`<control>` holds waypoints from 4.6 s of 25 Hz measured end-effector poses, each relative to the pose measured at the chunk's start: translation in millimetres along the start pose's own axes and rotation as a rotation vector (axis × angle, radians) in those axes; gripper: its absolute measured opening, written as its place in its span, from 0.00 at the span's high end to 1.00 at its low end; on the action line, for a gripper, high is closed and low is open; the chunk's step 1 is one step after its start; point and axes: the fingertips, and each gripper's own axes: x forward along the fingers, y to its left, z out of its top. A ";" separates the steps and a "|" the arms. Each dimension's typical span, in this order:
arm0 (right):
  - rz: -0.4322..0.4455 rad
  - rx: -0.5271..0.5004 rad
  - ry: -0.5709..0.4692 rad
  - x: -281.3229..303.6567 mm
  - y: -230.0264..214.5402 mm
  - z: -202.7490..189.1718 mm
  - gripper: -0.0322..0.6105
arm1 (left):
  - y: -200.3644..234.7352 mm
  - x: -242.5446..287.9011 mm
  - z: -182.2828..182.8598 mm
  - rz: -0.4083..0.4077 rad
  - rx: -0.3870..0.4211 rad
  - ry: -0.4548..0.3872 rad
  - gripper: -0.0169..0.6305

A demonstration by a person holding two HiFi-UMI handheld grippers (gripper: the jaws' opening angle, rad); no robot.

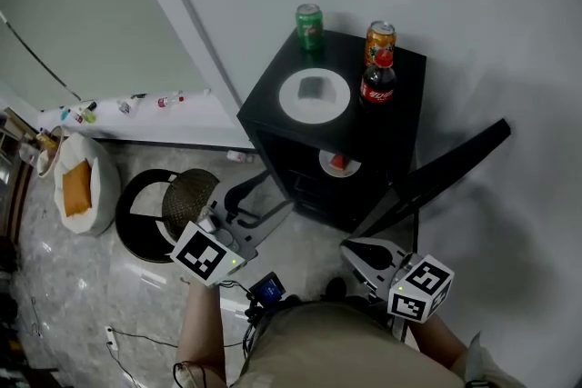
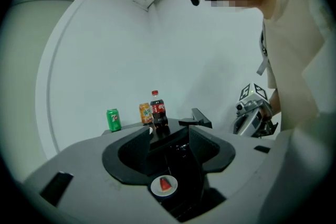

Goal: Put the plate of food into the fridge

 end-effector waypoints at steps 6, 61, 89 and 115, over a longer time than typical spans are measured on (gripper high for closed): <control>0.009 0.006 0.012 -9.4 -12.2 -0.2 0.92 | 22.0 41.6 4.6 -0.016 0.119 0.048 0.54; -0.207 0.016 -0.020 41.0 -15.5 6.0 0.92 | 67.8 128.7 -83.3 -0.386 0.810 0.454 0.47; -0.196 0.016 -0.019 47.2 -16.3 8.7 0.92 | 65.3 114.6 -71.1 -0.349 0.803 0.381 0.71; -0.185 0.205 -0.112 73.5 -37.2 29.1 0.92 | 50.1 92.0 -63.9 -0.293 0.822 0.301 0.86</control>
